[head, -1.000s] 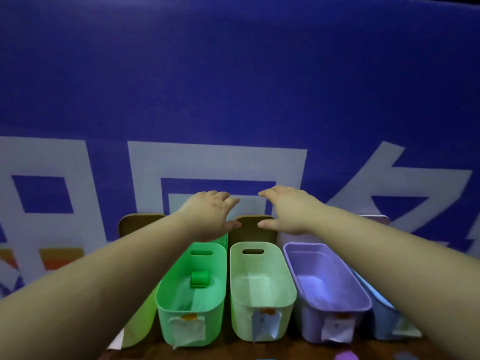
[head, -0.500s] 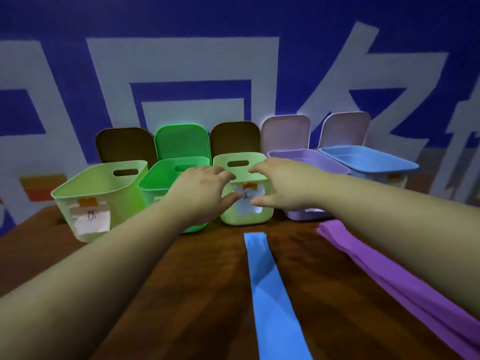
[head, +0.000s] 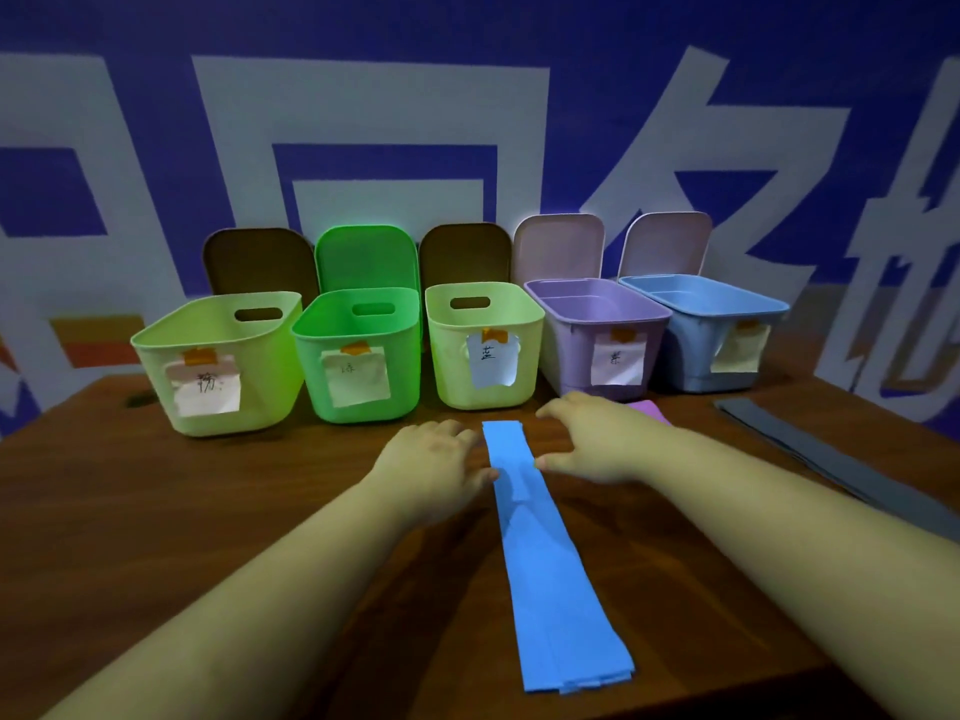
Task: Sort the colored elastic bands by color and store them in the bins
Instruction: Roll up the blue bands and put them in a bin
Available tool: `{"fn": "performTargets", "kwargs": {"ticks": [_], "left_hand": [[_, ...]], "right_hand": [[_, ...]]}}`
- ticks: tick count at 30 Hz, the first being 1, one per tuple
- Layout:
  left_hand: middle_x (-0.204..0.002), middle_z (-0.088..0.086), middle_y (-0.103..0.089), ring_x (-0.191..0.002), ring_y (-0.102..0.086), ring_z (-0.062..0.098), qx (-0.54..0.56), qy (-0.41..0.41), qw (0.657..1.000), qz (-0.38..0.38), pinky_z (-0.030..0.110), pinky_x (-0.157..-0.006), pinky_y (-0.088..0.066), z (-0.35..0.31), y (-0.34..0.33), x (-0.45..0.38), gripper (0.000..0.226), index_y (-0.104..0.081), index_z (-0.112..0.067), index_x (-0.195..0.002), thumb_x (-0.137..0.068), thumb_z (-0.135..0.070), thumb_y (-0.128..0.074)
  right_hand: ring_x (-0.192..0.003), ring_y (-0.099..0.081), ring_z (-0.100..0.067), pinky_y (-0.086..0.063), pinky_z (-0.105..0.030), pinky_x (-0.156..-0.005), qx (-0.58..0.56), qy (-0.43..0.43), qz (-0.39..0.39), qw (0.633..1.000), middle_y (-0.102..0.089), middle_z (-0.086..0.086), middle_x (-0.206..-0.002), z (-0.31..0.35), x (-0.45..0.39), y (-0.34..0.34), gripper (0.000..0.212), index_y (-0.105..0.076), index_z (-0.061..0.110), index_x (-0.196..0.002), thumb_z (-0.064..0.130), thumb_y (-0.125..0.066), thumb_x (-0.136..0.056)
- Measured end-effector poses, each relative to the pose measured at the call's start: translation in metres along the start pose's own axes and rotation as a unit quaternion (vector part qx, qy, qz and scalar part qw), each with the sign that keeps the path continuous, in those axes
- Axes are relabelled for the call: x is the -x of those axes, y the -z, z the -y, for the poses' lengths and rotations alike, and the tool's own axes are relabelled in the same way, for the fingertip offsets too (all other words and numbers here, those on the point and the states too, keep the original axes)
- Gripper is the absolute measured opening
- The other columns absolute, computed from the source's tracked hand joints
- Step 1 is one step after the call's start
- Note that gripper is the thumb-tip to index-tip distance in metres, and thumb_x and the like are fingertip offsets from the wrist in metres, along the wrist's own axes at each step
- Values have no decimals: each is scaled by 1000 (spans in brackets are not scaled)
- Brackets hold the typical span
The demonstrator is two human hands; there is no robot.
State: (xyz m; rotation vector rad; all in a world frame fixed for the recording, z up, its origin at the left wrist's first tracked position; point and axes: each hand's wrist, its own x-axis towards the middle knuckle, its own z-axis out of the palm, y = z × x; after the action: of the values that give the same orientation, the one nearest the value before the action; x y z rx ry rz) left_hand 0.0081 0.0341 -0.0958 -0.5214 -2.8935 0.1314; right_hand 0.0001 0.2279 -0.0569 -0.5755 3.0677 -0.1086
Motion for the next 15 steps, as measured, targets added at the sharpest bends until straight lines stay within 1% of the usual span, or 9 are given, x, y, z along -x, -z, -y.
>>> {"fn": "performTargets", "kwargs": {"ticks": [3, 6, 11, 15], "left_hand": [[-136, 4, -48, -123, -47, 24, 12, 12, 1000, 14, 33, -99, -39, 7, -14, -11, 54, -46, -22, -133, -93, -57, -36], [-134, 4, -49, -121, -47, 23, 32, 37, 998, 35, 34, -97, -40, 14, -32, -29, 52, -49, -22, -129, -93, -57, -36], [-129, 5, -49, -118, -46, 23, 120, 103, 987, 3, 35, -97, -39, 20, -57, -67, 47, -50, -22, -131, -95, -51, -37], [-125, 7, -46, -113, -43, 25, 115, 127, 985, -34, 34, -95, -35, 21, -75, -91, 48, -50, -23, -132, -96, -51, -36]], "right_hand": [[-127, -43, -24, -40, -36, -103, -37, -20, 14, 999, -36, -3, -145, -5, -19, -18, 65, -34, 23, -142, 50, -57, -87], [-129, -42, -21, -38, -34, -103, -92, -43, 19, 995, -35, -2, -147, -10, -46, -34, 63, -36, 24, -142, 50, -56, -88], [-131, -40, -21, -33, -33, -107, -162, -72, -29, 984, -39, -4, -145, -18, -89, -65, 56, -41, 19, -141, 46, -50, -93], [-135, -31, -21, -25, -34, -111, -139, -98, -84, 982, -38, -1, -146, -18, -110, -87, 51, -42, 20, -140, 45, -41, -96]]}}
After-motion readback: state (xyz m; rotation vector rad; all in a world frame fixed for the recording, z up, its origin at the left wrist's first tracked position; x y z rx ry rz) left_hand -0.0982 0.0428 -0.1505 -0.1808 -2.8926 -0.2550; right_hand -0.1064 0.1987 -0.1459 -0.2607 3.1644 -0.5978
